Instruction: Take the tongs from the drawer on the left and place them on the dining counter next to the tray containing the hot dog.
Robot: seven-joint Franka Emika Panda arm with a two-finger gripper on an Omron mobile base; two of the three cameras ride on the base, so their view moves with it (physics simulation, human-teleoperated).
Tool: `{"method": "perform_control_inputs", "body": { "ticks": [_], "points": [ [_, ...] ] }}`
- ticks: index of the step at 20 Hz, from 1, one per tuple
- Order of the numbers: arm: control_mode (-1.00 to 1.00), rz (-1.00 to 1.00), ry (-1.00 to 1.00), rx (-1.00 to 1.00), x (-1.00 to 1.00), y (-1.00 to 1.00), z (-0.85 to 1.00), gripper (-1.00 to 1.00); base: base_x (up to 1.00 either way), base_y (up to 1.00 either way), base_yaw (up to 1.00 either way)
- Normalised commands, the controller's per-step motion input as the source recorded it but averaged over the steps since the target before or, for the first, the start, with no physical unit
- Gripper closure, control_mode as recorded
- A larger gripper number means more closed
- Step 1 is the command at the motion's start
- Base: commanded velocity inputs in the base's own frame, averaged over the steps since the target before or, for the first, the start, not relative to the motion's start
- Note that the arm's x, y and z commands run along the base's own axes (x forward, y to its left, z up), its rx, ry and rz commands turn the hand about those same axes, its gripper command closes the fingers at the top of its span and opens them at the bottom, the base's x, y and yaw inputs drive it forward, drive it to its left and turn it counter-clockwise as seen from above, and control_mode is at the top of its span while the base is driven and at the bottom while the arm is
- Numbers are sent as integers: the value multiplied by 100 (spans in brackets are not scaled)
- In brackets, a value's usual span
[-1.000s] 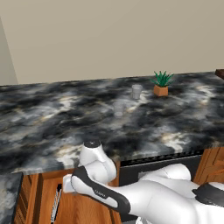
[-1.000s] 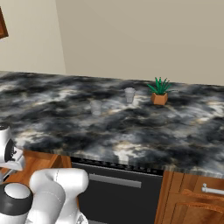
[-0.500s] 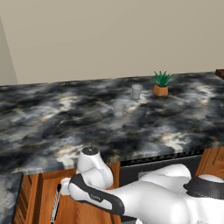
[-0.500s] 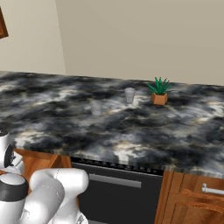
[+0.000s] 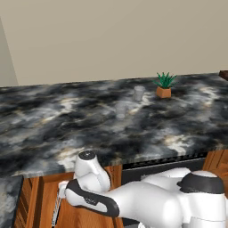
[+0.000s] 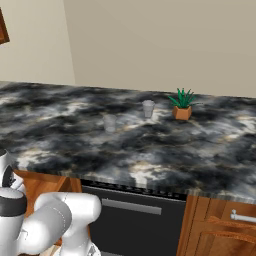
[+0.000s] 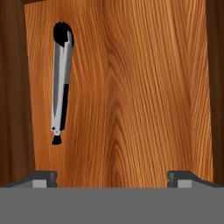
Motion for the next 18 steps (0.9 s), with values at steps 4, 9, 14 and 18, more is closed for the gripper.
{"method": "perform_control_inputs", "body": {
  "ticks": [4,9,14,18],
  "points": [
    [-100,-1,0,-3,18,8,-2,-100,0,0,0],
    [-100,0,0,-1,27,8,-12,-100,0,0,0],
    [-100,0,0,0,25,9,-8,-100,0,0,0],
    [-100,0,0,0,19,11,-12,-100,0,0,0]
  ]
}}
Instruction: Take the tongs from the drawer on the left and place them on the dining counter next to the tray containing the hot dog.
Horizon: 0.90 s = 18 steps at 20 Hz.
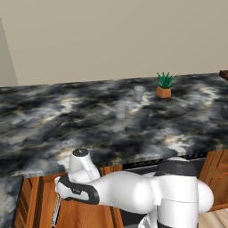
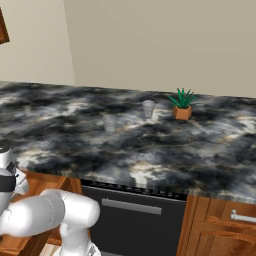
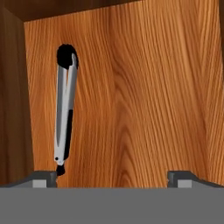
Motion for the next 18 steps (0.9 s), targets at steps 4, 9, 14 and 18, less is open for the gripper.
{"method": "perform_control_inputs", "body": {
  "ticks": [4,9,14,18],
  "points": [
    [-100,0,0,0,19,14,-20,-100,0,0,0],
    [-100,0,0,0,16,16,-29,-100,0,0,0],
    [-100,0,0,0,18,14,-31,-100,0,0,0],
    [-100,0,0,0,22,6,-16,-100,0,0,0]
  ]
}}
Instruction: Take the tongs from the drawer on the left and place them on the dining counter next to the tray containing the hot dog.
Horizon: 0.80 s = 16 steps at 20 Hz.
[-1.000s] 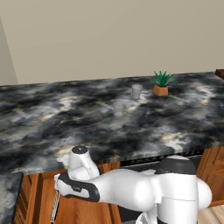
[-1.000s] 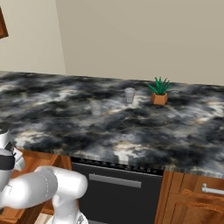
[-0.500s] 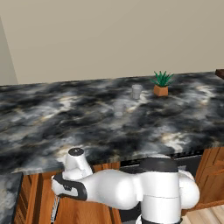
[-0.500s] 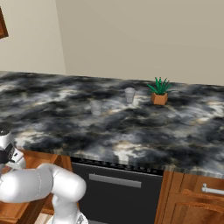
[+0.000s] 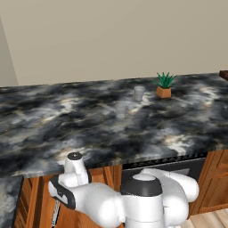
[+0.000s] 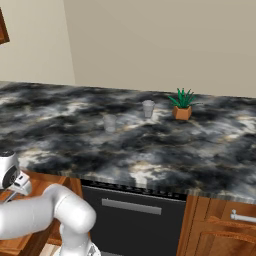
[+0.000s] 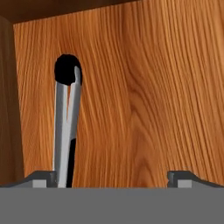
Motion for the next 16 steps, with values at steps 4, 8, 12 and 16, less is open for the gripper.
{"method": "perform_control_inputs", "body": {
  "ticks": [4,8,12,16],
  "points": [
    [-100,0,0,0,23,8,-13,-100,0,0,0],
    [-100,0,0,0,14,17,-19,-100,0,0,0],
    [-100,0,0,0,1,24,-17,-100,0,0,0],
    [-100,0,0,0,0,23,-18,-100,0,0,0]
  ]
}}
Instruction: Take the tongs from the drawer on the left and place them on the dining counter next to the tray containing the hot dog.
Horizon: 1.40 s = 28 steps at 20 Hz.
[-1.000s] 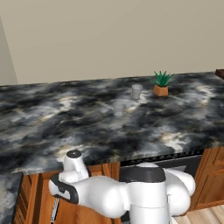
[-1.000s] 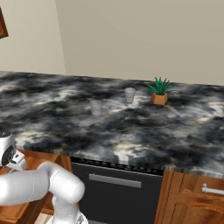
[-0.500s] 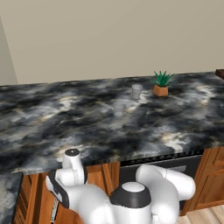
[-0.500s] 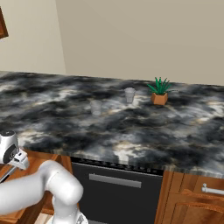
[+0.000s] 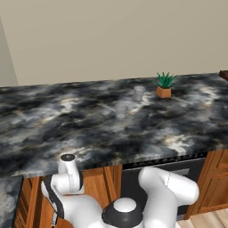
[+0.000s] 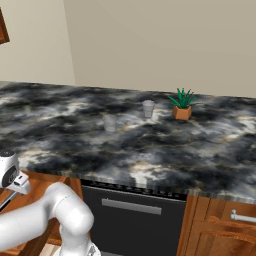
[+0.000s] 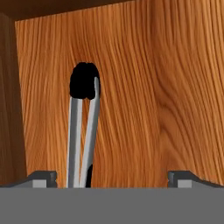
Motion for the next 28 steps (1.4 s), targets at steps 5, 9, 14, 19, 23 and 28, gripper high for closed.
{"method": "perform_control_inputs", "body": {
  "ticks": [5,9,14,19,23,28],
  "points": [
    [-100,0,0,0,6,19,-15,-100,0,0,0],
    [-100,0,0,0,7,5,-24,-100,0,0,0],
    [-100,0,0,0,2,0,-10,-100,0,0,0],
    [-100,0,0,0,3,0,-10,-100,0,0,0],
    [-100,0,0,0,4,0,-11,-100,0,0,0],
    [-100,0,0,0,6,4,-8,-100,0,0,0]
  ]
}}
